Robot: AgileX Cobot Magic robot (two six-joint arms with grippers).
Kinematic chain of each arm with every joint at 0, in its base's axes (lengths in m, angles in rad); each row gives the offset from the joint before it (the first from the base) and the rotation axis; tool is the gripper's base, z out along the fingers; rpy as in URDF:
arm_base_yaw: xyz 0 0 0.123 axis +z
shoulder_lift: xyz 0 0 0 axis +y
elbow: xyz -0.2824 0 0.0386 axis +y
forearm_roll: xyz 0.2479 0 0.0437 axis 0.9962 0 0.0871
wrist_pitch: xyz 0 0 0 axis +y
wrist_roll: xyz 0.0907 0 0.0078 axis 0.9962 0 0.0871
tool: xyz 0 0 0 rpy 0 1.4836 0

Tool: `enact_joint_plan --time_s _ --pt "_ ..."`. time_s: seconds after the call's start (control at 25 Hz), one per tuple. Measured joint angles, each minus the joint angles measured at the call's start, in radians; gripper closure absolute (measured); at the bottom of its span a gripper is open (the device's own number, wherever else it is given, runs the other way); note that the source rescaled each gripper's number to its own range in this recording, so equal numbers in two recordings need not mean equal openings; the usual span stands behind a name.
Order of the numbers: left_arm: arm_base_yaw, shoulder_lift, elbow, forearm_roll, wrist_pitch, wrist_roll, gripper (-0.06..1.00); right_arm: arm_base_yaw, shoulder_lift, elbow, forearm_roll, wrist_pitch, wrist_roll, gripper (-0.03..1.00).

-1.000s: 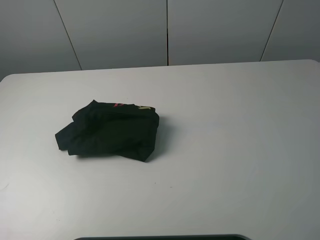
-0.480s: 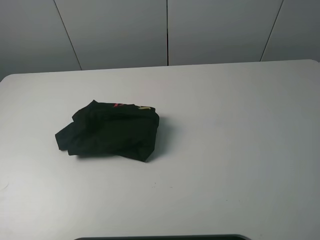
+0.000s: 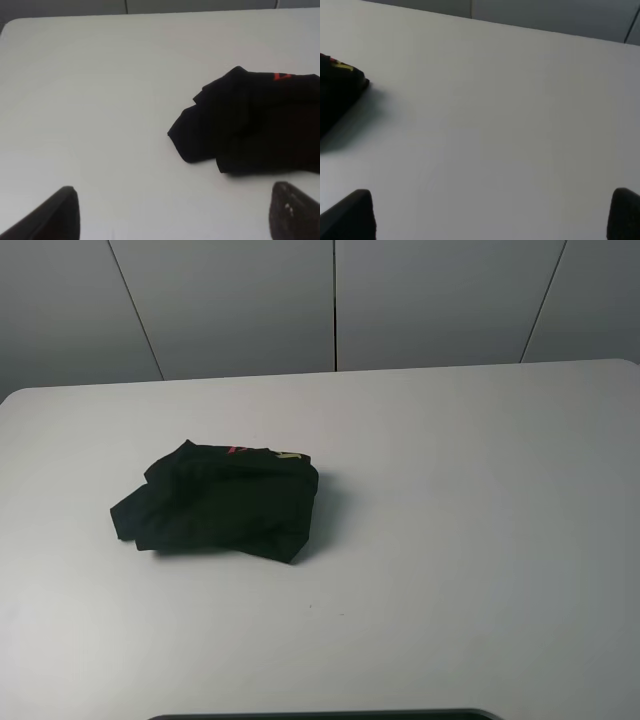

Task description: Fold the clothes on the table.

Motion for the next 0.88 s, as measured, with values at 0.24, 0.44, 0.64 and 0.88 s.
enact_joint_plan --time_s 0.24,0.44,0.64,0.88 --pt "0.009 0.000 0.000 0.000 0.000 0.000 -0.04 -0.050 0.000 0.000 0.000 0.000 0.000 -0.03" --pt "0.009 0.000 0.000 0.000 0.000 0.000 -0.04 -0.050 0.000 0.000 0.000 0.000 -0.003 -0.03" --pt "0.009 0.000 0.000 0.000 0.000 0.000 -0.04 -0.050 0.000 0.000 0.000 0.000 -0.003 -0.03" --pt "0.009 0.000 0.000 0.000 0.000 0.000 -0.04 -0.052 0.000 0.000 0.000 0.000 -0.003 -0.03"
